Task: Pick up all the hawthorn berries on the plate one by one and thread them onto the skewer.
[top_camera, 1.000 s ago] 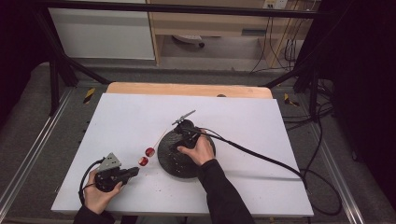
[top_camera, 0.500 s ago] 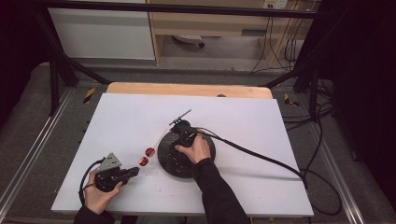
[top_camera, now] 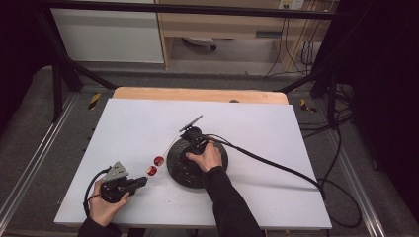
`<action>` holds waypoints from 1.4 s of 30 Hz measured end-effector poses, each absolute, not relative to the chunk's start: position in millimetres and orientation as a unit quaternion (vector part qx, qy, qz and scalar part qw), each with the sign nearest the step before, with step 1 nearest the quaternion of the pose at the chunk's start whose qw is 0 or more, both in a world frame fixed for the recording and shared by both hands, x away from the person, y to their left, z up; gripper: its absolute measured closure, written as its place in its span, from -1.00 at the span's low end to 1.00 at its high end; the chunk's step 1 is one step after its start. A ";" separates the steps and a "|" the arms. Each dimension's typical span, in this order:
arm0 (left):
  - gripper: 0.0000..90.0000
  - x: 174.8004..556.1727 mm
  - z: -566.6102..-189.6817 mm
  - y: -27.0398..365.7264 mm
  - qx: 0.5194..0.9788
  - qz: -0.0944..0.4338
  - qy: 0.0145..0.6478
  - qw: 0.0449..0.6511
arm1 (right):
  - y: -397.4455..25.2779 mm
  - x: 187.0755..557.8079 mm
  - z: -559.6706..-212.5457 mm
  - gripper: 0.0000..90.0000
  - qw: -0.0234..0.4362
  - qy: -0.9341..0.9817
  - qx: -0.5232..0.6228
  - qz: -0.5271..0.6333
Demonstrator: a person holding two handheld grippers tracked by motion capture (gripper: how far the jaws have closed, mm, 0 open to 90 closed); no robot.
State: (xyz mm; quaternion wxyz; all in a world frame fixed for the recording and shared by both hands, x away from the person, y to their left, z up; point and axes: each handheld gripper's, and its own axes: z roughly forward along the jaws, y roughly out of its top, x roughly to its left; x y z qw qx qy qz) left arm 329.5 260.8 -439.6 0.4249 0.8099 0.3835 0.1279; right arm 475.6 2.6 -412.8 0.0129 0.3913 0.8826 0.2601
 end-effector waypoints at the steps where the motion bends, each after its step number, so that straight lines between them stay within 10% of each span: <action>1: 0.97 329.6 -439.6 260.7 0.810 0.128 0.383 0.425 | 2.5 476.0 -413.1 0.33 0.012 0.883 0.390 0.261; 42: 0.97 328.0 -438.1 256.4 0.812 0.131 0.378 0.424 | -25.6 461.0 -394.0 0.39 0.001 0.866 0.401 0.297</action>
